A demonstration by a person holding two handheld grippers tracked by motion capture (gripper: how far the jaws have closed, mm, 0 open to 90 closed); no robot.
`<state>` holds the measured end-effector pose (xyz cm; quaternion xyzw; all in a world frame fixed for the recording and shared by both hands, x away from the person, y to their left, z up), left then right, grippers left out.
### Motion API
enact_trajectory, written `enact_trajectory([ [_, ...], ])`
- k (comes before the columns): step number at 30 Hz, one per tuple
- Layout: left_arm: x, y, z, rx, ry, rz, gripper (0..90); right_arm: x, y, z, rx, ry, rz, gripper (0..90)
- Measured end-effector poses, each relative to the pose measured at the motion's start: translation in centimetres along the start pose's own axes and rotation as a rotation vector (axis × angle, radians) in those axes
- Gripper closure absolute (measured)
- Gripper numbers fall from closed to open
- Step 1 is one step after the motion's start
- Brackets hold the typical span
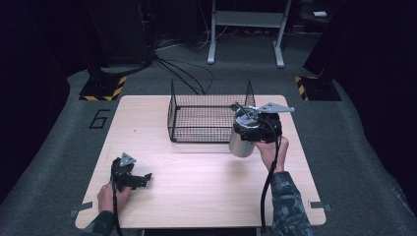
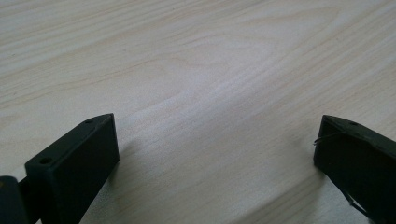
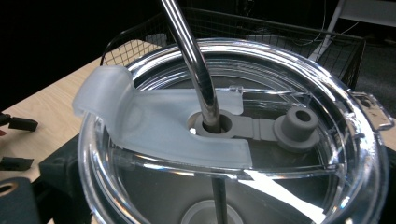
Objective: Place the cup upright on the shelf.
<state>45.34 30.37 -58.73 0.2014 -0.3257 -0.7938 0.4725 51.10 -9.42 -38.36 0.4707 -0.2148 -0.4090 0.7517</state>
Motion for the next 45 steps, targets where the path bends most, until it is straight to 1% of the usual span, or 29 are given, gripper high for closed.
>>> enact_trajectory([
  [1, 0.0, 0.0, 0.0, 0.001, 0.001, 0.005, 0.0, -0.1, 0.4, 0.1, 0.002, 0.001, -0.001, 3.7],
  [2, 0.0, 0.0, 0.0, -0.005, -0.001, -0.005, 0.0, -0.1, 0.6, 0.0, 0.003, 0.004, 0.003, 3.7],
  [4, 0.0, 0.0, 0.0, -0.005, -0.001, -0.004, 0.0, -0.1, 0.8, 0.0, 0.003, 0.003, 0.003, 3.7],
  [5, 0.0, 0.0, 0.0, -0.005, 0.0, -0.003, 0.0, -0.2, 1.1, -0.1, 0.005, 0.008, -0.002, 3.7],
  [7, 0.0, 0.0, 0.0, 0.001, 0.001, 0.004, 0.0, -0.2, 1.3, -0.1, 0.003, 0.008, -0.002, 3.7],
  [8, 0.0, 0.0, 0.0, -0.005, 0.0, -0.004, 0.0, -0.3, 1.5, -0.1, 0.005, 0.009, 0.002, 3.7],
  [11, 0.0, 0.1, 0.0, 0.004, 0.002, 0.008, 0.0, -0.3, 2.4, -0.2, 0.01, 0.008, 0.004, 3.7],
  [15, 0.0, 0.1, -0.1, 0.006, 0.002, 0.009, 0.0, -0.5, 3.1, -0.3, 0.008, 0.012, 0.001, 3.7],
  [16, 0.1, 0.1, -0.1, 0.008, 0.004, 0.018, 0.0, -0.5, 3.3, -0.4, 0.009, 0.013, 0.005, 3.7],
  [18, 0.0, 0.1, -0.1, 0.006, 0.002, 0.01, 0.0, -0.6, 3.6, -0.5, 0.008, 0.014, 0.009, 3.7],
  [20, 0.1, 0.1, -0.1, 0.007, 0.004, 0.013, 0.0, -0.7, 3.8, -0.6, 0.009, 0.013, 0.01, 3.7],
  [22, 0.0, 0.1, -0.1, 0.006, 0.002, 0.008, 0.0, -0.7, 4.1, -0.6, 0.01, 0.011, 0.006, 3.7],
  [28, 0.0, 0.1, -0.1, 0.005, 0.002, 0.008, 0.0, -0.8, 5.1, -0.7, 0.011, 0.01, 0.017, 3.7],
  [30, 0.0, 0.1, -0.1, 0.005, 0.003, 0.008, 0.0, -0.8, 5.6, -0.8, 0.014, 0.009, 0.028, 3.7],
  [33, 0.0, 0.1, -0.1, 0.006, 0.002, 0.008, 0.0, -0.9, 6.0, -1.1, 0.015, 0.01, 0.031, 3.7],
  [38, 0.0, 0.1, -0.1, 0.006, 0.002, 0.009, 0.0, -1.0, 6.4, -1.4, 0.01, 0.011, 0.029, 3.7],
  [39, 0.1, 0.1, -0.1, 0.007, 0.005, 0.017, 0.0, -1.0, 6.7, -1.6, 0.008, 0.008, 0.029, 3.7],
  [40, 0.1, 0.1, -0.1, 0.007, 0.005, 0.017, 0.0, -1.0, 6.7, -1.6, 0.008, 0.008, 0.029, 3.7],
  [41, 0.0, 0.1, -0.1, 0.005, 0.003, 0.008, 0.0, -0.9, 6.8, -1.7, 0.008, 0.009, 0.032, 3.7],
  [43, 0.0, 0.1, -0.1, 0.005, 0.003, 0.008, 0.0, -0.9, 7.3, -1.9, 0.013, 0.007, 0.036, 3.7],
  [44, 0.1, 0.1, -0.1, 0.007, 0.005, 0.017, 0.0, -0.9, 7.4, -2.0, 0.01, 0.004, 0.033, 3.7],
  [45, 0.0, 0.1, -0.1, 0.005, 0.003, 0.008, 0.0, -0.9, 7.6, -2.1, 0.012, 0.004, 0.035, 3.7],
])
Point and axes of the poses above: each handheld gripper's, and its own axes: z roughly backward along the jaws, y roughly out of its top, x roughly to its right, the point moved 8 cm from there along -z, roughly forward along the jaws, and after that the axes turned 1 degree about -x, right-handed, at the moved point
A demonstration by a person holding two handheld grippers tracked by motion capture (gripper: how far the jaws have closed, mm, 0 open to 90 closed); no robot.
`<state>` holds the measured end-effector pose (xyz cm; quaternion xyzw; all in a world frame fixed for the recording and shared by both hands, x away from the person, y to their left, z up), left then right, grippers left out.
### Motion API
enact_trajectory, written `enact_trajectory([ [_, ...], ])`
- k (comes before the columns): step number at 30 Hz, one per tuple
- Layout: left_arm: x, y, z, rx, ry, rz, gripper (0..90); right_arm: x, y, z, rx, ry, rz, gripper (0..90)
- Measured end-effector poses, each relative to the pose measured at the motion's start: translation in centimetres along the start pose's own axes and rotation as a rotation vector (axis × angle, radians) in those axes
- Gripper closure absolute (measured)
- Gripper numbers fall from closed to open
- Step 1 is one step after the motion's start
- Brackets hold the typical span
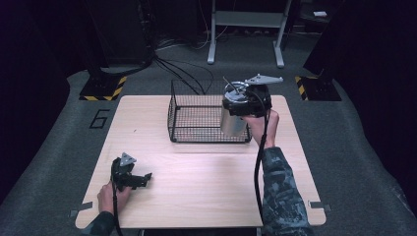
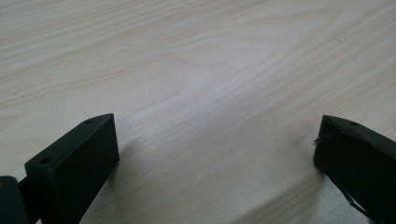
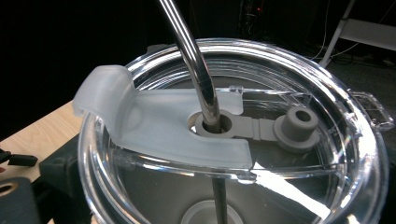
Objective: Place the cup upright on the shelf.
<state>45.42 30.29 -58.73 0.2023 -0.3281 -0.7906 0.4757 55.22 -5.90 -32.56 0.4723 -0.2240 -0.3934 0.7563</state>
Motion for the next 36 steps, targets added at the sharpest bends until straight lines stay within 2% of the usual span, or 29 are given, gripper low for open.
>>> enact_trajectory([
  [10, 0.0, 0.0, 0.0, 0.001, 0.002, 0.007, 0.0, -0.4, 1.7, -1.1, -0.001, -0.002, 0.028, 3.7],
  [16, 0.0, 0.0, 0.0, 0.001, 0.002, 0.001, 0.0, -0.4, 3.1, -1.6, 0.004, 0.002, 0.025, 3.7],
  [17, 0.0, 0.0, 0.0, 0.002, 0.003, 0.006, 0.0, -0.3, 3.3, -1.7, 0.003, -0.001, 0.04, 3.7],
  [23, 0.0, 0.0, 0.0, 0.002, 0.001, 0.005, 0.0, -0.2, 3.9, -2.0, 0.011, -0.013, 0.026, 3.7],
  [28, 0.0, 0.0, 0.0, 0.002, 0.003, 0.009, 0.0, 0.2, 4.1, -3.3, 0.003, -0.019, 0.03, 3.7],
  [30, 0.0, 0.0, 0.0, 0.002, 0.003, 0.006, 0.0, 0.3, 4.2, -4.2, 0.002, -0.025, 0.009, 3.7],
  [33, 0.0, 0.0, 0.0, 0.003, 0.004, 0.01, 0.0, 0.4, 4.2, -4.9, -0.013, -0.036, 0.023, 3.7],
  [34, 0.0, -0.1, 0.1, -0.009, 0.002, -0.005, 0.0, 0.4, 4.3, -5.2, -0.011, -0.04, 0.015, 3.7],
  [36, 0.0, -0.1, 0.0, -0.008, 0.002, -0.005, 0.0, 0.5, 4.4, -5.6, -0.015, -0.043, 0.024, 3.7],
])
Point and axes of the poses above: each handheld gripper's, and its own axes: z roughly backward along the jaws, y roughly out of its top, x roughly to its right, the point moved 8 cm from there along -z, roughly forward along the jaws, and after that the axes turned 1 degree about -x, right-handed, at the moved point
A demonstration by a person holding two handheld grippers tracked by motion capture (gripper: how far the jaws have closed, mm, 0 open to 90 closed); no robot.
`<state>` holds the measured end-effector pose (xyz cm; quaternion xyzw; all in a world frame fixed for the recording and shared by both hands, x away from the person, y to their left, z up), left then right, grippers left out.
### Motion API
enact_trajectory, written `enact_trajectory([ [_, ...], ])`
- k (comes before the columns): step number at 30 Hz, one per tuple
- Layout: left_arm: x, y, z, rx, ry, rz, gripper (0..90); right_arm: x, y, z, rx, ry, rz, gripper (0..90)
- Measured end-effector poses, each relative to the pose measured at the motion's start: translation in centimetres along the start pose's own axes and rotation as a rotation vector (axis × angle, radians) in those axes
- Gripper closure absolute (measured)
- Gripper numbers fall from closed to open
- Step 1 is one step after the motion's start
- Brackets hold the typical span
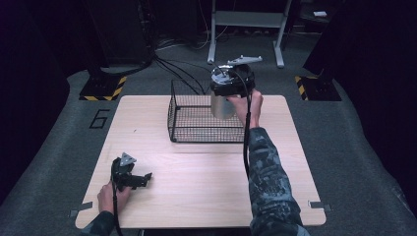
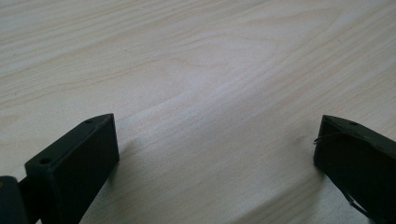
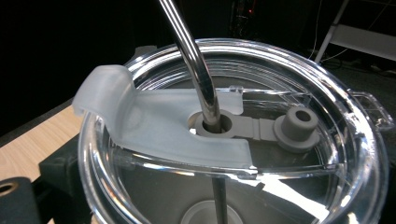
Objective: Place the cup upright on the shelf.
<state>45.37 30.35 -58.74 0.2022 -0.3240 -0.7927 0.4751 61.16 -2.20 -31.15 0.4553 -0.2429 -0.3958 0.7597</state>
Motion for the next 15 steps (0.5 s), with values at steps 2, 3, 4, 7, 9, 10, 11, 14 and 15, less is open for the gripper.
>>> enact_trajectory([
  [2, 0.0, 0.0, 0.0, 0.0, 0.0, -0.001, 0.0, 0.0, 0.1, -0.2, 0.004, -0.004, -0.009, 3.7],
  [3, 0.0, 0.0, 0.0, -0.002, -0.003, -0.005, 0.0, 0.1, 0.1, -0.5, 0.002, -0.006, -0.001, 3.7],
  [4, 0.0, 0.0, 0.0, -0.002, -0.002, -0.009, 0.0, 0.0, 0.0, -0.7, -0.001, -0.01, -0.014, 3.7],
  [7, 0.0, 0.0, 0.0, 0.0, -0.002, 0.004, 0.0, 0.2, -0.1, -1.4, -0.005, -0.017, -0.016, 3.7],
  [9, 0.1, 0.0, 0.0, 0.0, -0.004, 0.005, 0.0, 0.4, -0.2, -1.7, -0.011, -0.019, -0.017, 3.7],
  [10, 0.1, 0.0, 0.0, 0.001, -0.004, 0.005, 0.0, 0.5, -0.2, -2.1, -0.013, -0.028, -0.017, 3.7],
  [11, 0.1, 0.0, 0.0, 0.001, -0.004, 0.005, 0.0, 0.5, -0.3, -2.2, -0.015, -0.034, -0.022, 3.7],
  [14, 0.1, 0.0, 0.0, -0.003, -0.006, 0.008, 0.0, 0.8, -0.4, -2.8, -0.022, -0.043, -0.017, 3.7],
  [15, 0.1, 0.0, 0.0, -0.003, -0.006, 0.008, 0.0, 0.8, -0.4, -3.0, -0.023, -0.045, -0.022, 3.7],
])
Point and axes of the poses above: each handheld gripper's, and its own axes: z roughly backward along the jaws, y roughly out of its top, x roughly to its right, the point moved 8 cm from there along -z, roughly forward along the jaws, and after that the axes turned 1 degree about -x, right-handed, at the moved point
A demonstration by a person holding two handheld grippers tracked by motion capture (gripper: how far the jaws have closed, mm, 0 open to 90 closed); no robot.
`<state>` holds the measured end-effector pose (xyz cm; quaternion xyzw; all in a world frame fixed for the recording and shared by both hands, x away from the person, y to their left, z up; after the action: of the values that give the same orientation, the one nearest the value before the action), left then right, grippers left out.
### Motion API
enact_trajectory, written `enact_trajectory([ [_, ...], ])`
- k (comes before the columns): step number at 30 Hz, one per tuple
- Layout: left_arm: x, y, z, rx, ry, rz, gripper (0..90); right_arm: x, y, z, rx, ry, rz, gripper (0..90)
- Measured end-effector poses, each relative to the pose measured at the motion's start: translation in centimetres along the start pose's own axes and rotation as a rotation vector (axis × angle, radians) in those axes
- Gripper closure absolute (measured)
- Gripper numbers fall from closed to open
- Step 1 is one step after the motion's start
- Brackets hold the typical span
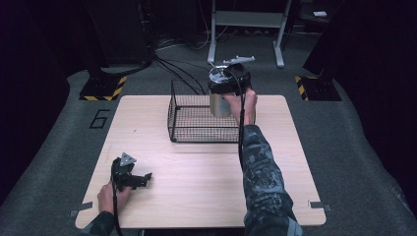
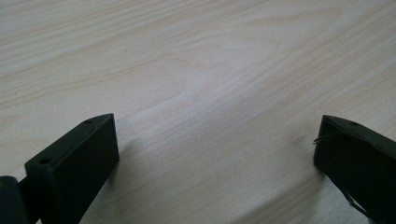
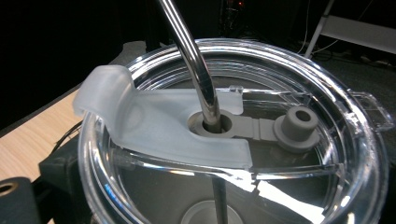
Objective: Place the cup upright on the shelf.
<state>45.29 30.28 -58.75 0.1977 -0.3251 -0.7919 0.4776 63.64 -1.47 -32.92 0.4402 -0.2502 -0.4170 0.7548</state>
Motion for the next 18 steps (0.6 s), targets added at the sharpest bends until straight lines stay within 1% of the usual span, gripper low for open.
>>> enact_trajectory([
  [2, 0.0, 0.0, 0.0, 0.001, 0.0, -0.001, 0.0, 0.1, -0.1, -0.4, 0.003, -0.002, -0.013, 3.7],
  [5, 0.0, 0.0, 0.0, 0.0, 0.0, -0.001, 0.0, 0.2, -0.3, -0.8, -0.002, -0.007, -0.013, 3.7],
  [9, -0.1, 0.0, 0.0, 0.001, 0.003, -0.005, 0.0, 0.4, -0.6, -1.7, -0.008, -0.027, -0.041, 3.7],
  [10, 0.0, 0.0, 0.0, 0.001, 0.001, 0.002, 0.0, 0.5, -0.6, -1.9, -0.009, -0.029, -0.037, 3.7],
  [12, 0.0, 0.0, 0.0, 0.002, 0.001, 0.003, 0.0, 0.5, -0.7, -2.1, -0.01, -0.033, -0.033, 3.6],
  [13, 0.0, 0.0, 0.0, 0.002, 0.001, 0.003, 0.0, 0.4, -0.7, -2.3, -0.007, -0.036, -0.042, 3.6],
  [15, 0.0, 0.0, 0.0, 0.002, 0.001, 0.003, 0.0, 0.5, -0.8, -2.6, -0.011, -0.038, -0.037, 3.6],
  [16, 0.0, 0.0, 0.0, 0.003, 0.0, 0.004, 0.0, 0.4, -0.9, -2.8, -0.015, -0.039, -0.049, 3.6],
  [18, 0.0, 0.0, 0.0, 0.003, 0.0, 0.003, 0.0, 0.4, -1.1, -3.3, -0.017, -0.045, -0.04, 3.6],
])
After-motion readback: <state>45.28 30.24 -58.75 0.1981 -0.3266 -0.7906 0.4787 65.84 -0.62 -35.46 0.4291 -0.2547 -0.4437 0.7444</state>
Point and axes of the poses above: each handheld gripper's, and its own axes: z roughly backward along the jaws, y roughly out of its top, x roughly to its right, the point moved 8 cm from there along -z, roughly forward along the jaws, and after that the axes turned 1 degree about -x, right-handed, at the moved point
